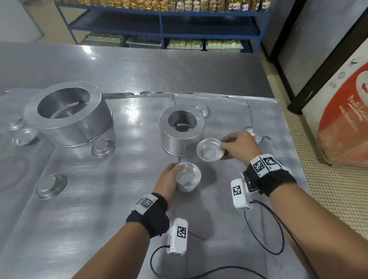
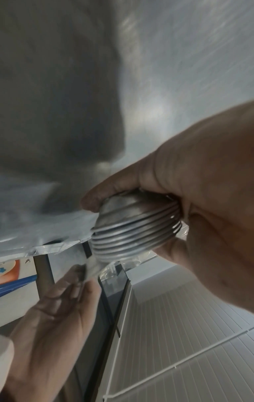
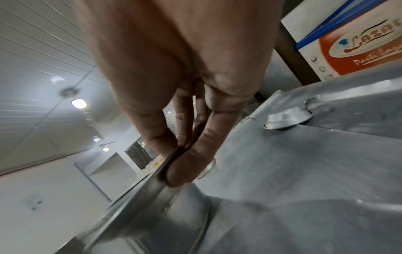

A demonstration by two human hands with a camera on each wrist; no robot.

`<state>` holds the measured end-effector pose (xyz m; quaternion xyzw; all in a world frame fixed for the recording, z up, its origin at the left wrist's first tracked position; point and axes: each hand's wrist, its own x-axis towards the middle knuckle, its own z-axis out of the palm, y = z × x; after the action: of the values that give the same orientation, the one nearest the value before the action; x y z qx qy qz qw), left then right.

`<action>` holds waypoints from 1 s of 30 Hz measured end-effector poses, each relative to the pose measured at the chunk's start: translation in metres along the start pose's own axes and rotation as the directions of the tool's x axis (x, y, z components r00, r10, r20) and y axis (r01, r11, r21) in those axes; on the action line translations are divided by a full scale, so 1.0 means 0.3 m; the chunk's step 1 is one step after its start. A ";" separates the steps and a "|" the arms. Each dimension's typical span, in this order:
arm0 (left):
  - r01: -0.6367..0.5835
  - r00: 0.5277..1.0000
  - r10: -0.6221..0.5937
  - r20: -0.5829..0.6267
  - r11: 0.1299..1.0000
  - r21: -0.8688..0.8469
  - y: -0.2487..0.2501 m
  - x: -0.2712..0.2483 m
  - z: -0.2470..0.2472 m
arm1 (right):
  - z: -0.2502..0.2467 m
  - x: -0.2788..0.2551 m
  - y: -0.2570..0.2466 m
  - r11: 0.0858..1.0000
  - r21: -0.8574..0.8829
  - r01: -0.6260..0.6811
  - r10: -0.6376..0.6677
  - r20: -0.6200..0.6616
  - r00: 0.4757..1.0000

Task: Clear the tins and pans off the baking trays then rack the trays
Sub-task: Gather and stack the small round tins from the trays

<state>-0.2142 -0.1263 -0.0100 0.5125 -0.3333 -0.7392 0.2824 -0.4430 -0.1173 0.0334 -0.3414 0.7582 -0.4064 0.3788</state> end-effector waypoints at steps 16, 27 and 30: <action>-0.023 0.994 0.018 0.110 0.999 0.048 -0.030 0.002 0.068 | 0.065 -0.154 0.017 0.966 -0.214 0.147 -0.086 0.270 0.959; -0.064 0.997 0.060 0.055 0.995 0.072 -0.044 0.044 0.090 | -0.114 0.131 0.151 0.924 -0.377 0.062 -0.145 -0.195 0.970; -0.071 0.997 0.068 0.038 0.995 0.074 -0.052 0.055 0.098 | -0.166 0.257 0.197 0.784 -0.619 -0.047 -0.150 -0.261 0.954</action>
<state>-0.2484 -0.1232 -0.0242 0.4978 -0.3836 -0.7248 0.2826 -0.5348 -0.1373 -0.0221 -0.4026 0.8874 -0.1920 0.1167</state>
